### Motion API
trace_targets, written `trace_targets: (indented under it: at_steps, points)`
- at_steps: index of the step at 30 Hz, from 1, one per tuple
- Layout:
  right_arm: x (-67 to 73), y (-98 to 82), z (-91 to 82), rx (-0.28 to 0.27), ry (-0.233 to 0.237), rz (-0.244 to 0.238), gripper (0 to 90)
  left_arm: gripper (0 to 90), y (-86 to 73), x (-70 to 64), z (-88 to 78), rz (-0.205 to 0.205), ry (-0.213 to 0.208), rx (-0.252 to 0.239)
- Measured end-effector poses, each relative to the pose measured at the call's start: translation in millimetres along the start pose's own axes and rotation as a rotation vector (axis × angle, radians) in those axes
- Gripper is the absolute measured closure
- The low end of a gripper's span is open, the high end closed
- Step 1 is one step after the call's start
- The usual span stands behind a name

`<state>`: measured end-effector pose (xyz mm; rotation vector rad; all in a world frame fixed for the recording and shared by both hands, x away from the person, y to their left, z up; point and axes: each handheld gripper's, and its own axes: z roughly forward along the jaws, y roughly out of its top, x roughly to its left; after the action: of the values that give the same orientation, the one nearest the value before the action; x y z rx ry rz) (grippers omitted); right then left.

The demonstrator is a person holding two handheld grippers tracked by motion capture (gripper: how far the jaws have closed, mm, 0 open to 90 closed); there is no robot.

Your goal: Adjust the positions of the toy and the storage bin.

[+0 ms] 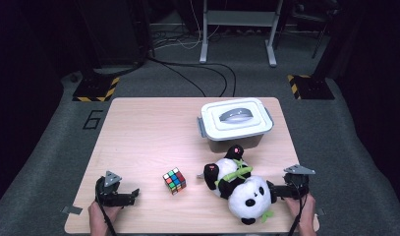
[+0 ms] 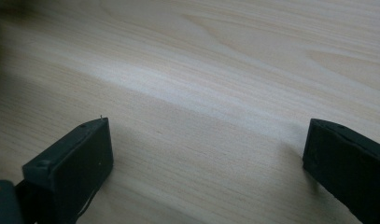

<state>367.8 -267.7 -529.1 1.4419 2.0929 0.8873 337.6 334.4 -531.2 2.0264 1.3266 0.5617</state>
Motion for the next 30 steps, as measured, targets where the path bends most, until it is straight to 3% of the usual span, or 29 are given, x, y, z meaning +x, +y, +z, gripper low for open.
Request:
trace_targets:
  at_steps: [5, 17, 30]
  points:
    - [1.6, 0.3, 0.5, -0.003, -0.003, 0.017, 1.0, 0.0, 0.0, 0.1, 0.0, 0.0, 0.0, 0.0]
    - [1.3, 0.1, 0.0, -0.001, 0.005, 0.004, 1.3, 0.0, 0.7, -1.2, 1.3, -0.006, 0.003, -0.011]
    - [1.2, 0.1, 0.0, -0.001, 0.005, 0.004, 1.3, 0.0, 3.0, -9.1, -4.9, 0.022, -0.048, -0.009]
